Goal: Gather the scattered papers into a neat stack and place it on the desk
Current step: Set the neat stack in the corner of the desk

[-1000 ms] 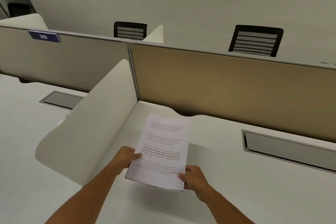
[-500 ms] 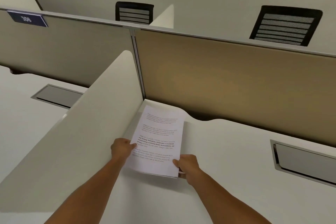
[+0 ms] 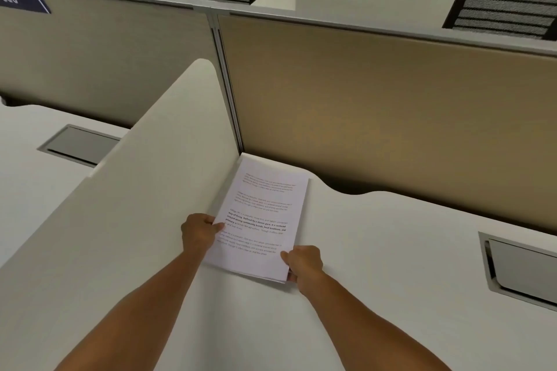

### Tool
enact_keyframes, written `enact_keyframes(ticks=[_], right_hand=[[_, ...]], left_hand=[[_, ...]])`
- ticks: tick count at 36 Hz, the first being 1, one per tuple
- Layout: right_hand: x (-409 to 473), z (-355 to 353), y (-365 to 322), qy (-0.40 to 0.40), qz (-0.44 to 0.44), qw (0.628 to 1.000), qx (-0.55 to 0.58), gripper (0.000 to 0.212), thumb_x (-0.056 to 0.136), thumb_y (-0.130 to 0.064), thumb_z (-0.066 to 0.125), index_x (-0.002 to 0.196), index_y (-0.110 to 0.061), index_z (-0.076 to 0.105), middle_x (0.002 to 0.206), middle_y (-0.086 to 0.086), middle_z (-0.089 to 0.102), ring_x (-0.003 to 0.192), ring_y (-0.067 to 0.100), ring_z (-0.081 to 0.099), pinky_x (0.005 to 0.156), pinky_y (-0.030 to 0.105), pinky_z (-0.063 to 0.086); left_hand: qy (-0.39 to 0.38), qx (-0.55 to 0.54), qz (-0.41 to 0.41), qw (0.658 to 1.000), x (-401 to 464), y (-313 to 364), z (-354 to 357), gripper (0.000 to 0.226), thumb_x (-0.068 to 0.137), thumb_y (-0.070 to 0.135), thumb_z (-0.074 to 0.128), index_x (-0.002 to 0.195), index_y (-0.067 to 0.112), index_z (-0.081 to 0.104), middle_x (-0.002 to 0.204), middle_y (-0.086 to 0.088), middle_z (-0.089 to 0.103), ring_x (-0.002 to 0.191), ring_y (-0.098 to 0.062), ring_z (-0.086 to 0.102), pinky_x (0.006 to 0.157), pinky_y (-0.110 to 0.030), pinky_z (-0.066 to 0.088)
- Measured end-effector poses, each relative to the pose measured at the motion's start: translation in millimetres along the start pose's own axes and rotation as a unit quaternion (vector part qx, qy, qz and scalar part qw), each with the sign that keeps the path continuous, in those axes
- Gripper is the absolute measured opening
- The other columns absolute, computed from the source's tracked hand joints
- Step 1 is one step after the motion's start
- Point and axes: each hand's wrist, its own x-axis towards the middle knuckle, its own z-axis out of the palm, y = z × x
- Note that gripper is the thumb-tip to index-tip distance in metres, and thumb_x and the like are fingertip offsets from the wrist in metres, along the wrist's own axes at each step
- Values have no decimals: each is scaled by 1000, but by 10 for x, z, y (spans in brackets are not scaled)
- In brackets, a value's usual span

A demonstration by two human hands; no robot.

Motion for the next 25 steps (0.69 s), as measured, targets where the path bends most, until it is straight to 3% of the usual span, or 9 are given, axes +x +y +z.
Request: enact_keyframes(ticks=[5, 9, 14, 17, 22, 25], right_hand=[[27, 46, 7, 13, 5, 1000, 12, 4, 73, -4, 74, 72, -7, 72, 81, 11, 76, 82, 30, 73, 77, 50, 62], [-10, 63, 4, 37, -5, 999, 12, 7, 76, -3, 74, 70, -3, 70, 77, 12, 74, 82, 31, 73, 67, 34, 60], [32, 78, 60, 48, -2, 999, 1, 12, 75, 0, 76, 84, 7, 72, 81, 17, 75, 85, 32, 74, 77, 49, 62], [46, 70, 74, 47, -2, 999, -1, 15, 76, 4, 74, 89, 11, 71, 89, 23, 75, 90, 34, 74, 80, 49, 61], [141, 71, 110, 64, 1, 998, -29, 11, 68, 2, 74, 78, 7, 71, 80, 19, 76, 77, 32, 75, 72, 52, 62], [91, 25, 79, 60, 10, 998, -21, 16, 71, 4, 70, 87, 7, 71, 87, 20, 74, 76, 30, 73, 73, 41, 63]], left_hand=[[0, 1, -3, 1000, 83, -69, 56, 19, 76, 16, 81, 90, 4, 77, 88, -15, 76, 80, -29, 69, 77, -31, 53], [1, 14, -2, 1000, 137, -119, 75, 23, 76, 19, 81, 93, 4, 76, 89, -14, 76, 83, -29, 69, 79, -34, 56], [6, 22, 0, 1000, 145, -145, 92, 25, 76, 21, 81, 95, 4, 76, 91, -13, 76, 79, -26, 67, 74, -29, 53], [9, 24, 2, 1000, 149, -193, 98, 27, 75, 20, 82, 96, 4, 76, 93, -13, 76, 84, -27, 70, 79, -32, 56], [20, 47, 13, 999, 104, -185, 88, 36, 76, 14, 81, 107, 0, 71, 105, -16, 74, 97, -30, 69, 88, -34, 52], [12, 73, 31, 997, 65, -171, 88, 41, 78, 8, 77, 116, 0, 65, 113, -18, 70, 104, -32, 66, 92, -36, 50]])
